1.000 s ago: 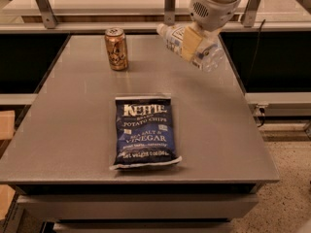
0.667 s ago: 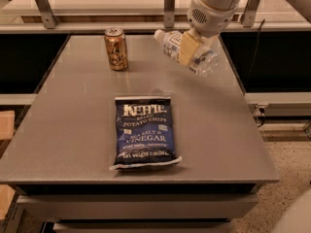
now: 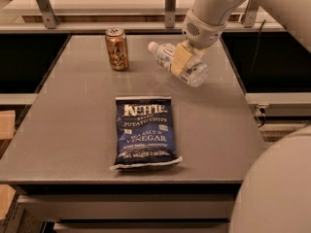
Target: Move blue plastic bottle near blue chip bag
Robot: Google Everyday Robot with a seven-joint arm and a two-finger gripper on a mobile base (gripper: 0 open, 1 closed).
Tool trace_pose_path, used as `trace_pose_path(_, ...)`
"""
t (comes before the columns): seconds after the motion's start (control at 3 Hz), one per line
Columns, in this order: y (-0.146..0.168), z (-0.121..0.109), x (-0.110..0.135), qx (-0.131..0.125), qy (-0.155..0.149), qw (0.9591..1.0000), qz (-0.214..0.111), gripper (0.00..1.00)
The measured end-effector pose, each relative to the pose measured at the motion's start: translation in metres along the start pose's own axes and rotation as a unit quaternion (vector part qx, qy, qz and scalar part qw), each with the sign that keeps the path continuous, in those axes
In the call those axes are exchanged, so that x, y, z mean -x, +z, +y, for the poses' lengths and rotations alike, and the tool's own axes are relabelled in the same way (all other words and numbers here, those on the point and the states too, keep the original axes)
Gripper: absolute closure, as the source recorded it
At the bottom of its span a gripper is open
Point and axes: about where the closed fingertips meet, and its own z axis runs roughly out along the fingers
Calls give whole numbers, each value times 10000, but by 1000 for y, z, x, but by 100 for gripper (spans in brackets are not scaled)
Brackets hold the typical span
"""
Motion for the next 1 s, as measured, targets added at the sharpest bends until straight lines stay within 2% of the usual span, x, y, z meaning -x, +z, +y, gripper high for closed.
trace_pose_path(0.33, 11, 1, -5, 135, 103, 9999, -31, 100)
trace_pose_path(1.0, 11, 14, -34, 135, 356, 9993, 7, 100)
